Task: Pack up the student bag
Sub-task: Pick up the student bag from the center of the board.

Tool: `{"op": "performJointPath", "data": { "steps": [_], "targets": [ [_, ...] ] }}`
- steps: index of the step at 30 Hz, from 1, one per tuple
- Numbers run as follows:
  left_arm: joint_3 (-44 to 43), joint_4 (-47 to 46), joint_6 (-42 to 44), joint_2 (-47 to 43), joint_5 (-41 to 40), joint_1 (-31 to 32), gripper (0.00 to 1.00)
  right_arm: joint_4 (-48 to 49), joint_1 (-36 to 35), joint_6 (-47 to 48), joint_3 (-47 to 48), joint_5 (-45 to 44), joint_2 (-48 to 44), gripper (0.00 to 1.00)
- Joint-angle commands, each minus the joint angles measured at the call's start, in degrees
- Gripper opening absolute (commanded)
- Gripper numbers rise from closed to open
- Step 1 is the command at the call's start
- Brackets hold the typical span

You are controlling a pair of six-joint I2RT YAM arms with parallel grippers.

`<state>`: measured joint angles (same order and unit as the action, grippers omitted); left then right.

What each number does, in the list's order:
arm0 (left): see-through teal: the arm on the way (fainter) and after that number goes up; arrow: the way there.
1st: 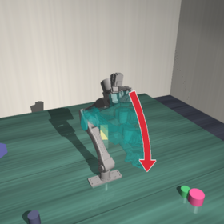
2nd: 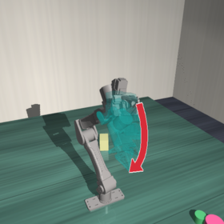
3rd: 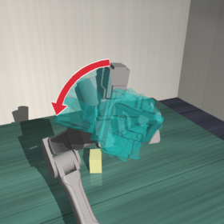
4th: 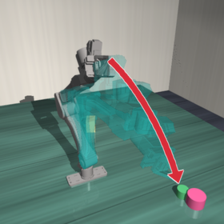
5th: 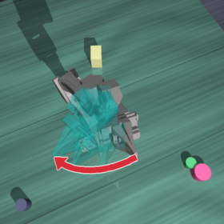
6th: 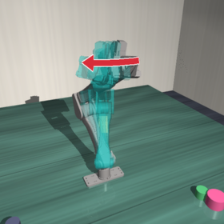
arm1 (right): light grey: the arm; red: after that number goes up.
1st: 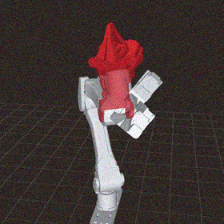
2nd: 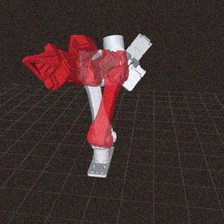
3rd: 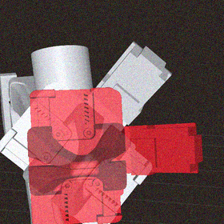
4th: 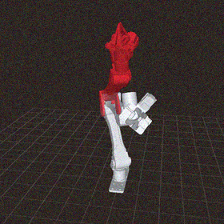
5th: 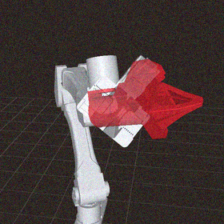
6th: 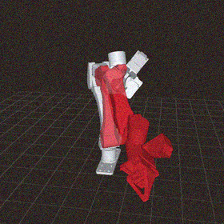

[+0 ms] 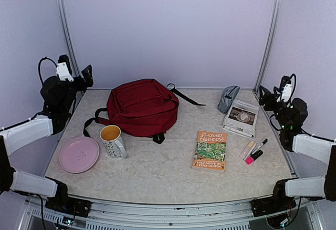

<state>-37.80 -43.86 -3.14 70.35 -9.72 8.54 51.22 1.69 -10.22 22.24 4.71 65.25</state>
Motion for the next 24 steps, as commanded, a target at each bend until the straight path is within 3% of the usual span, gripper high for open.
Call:
{"op": "performJointPath", "data": {
  "steps": [1, 5, 8, 12, 20, 24],
  "targets": [
    [-19.73, 26.45, 6.28, -1.93, 6.45, 12.33, 0.98, -19.87, -3.41, -14.83, 11.83, 15.1, -4.02, 0.85],
    [-41.08, 50.29, 14.05, 3.51, 5.93, 26.06, 0.99, -37.64, -21.66, -12.32, 26.77, 4.05, 2.55, 0.85],
    [-46.74, 60.53, 14.77, 6.68, 7.3, 31.29, 0.99, -46.46, -30.66, -14.9, 39.29, -0.07, 13.3, 0.99],
    [-41.22, 61.3, 13.45, 6.4, 7.98, 32.39, 0.99, -55.66, -35.32, -22.43, 53.79, -0.93, 30.58, 1.0],
    [-32.4, 58.2, 15.63, 1.86, 12.64, 32.04, 0.99, -61.36, -36.39, -28.72, 76.61, 2.71, 57.92, 1.0],
    [-28.18, 55.16, 16.72, -0.2, 14.11, 31.51, 0.99, -65.09, -36.52, -31.06, 87.04, 11.02, 69.88, 1.0]
  ]
}}
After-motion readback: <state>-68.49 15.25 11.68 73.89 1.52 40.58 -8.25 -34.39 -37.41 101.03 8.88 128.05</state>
